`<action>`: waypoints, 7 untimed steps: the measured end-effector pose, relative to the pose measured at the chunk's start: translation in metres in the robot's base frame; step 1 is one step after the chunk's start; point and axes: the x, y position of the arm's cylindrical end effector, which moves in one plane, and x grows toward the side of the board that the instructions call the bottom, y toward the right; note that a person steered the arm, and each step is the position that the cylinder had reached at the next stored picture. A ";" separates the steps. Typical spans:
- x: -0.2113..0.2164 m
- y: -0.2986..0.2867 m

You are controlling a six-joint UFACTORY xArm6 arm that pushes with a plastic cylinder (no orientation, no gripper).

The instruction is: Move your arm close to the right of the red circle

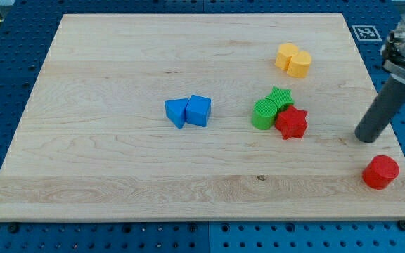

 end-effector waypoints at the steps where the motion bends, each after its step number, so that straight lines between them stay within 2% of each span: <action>1: 0.012 0.018; 4: 0.050 0.072; 6: 0.094 0.065; 7: 0.094 0.064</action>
